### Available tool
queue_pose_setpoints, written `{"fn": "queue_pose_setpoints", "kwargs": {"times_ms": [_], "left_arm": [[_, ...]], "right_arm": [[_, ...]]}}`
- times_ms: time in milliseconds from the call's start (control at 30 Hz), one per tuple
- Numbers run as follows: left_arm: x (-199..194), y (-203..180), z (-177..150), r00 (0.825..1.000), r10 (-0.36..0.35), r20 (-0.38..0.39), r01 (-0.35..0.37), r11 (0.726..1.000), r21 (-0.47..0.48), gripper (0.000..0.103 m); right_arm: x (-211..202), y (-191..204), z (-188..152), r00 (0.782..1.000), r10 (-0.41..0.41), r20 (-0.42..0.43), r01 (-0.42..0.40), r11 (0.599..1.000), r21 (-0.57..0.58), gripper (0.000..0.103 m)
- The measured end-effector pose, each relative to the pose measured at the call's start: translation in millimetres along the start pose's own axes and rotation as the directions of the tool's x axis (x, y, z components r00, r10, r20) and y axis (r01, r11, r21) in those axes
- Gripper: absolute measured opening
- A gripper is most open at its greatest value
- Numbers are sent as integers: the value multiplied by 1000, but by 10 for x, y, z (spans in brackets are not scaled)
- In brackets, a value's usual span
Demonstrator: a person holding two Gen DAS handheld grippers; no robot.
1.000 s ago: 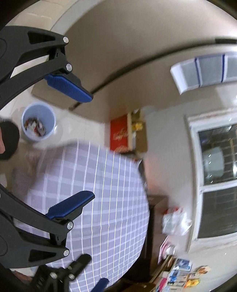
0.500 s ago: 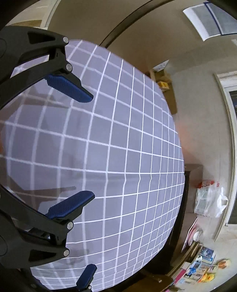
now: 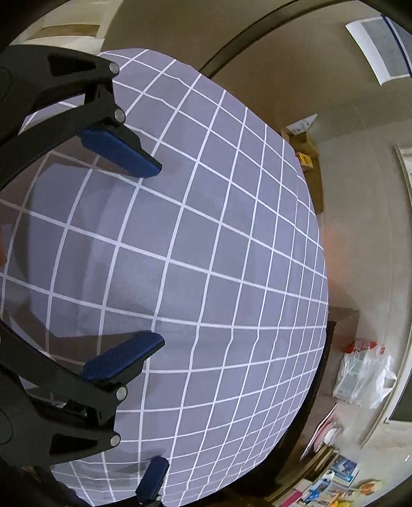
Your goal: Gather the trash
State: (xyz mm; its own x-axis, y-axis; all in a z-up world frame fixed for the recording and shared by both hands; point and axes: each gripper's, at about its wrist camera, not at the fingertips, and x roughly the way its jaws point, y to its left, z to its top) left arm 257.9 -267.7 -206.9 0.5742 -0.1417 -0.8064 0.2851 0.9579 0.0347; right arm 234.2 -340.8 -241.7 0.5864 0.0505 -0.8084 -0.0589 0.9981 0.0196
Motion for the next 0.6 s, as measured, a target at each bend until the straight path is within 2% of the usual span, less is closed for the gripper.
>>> {"fn": "queue_pose_setpoints", "kwargs": {"times_ms": [600], "left_arm": [[34,32,24,1000,-11,-5,11,1000,-12,97]], "right_arm": [[5,-12,3,1000,0,0,0,1000,1,99]]}}
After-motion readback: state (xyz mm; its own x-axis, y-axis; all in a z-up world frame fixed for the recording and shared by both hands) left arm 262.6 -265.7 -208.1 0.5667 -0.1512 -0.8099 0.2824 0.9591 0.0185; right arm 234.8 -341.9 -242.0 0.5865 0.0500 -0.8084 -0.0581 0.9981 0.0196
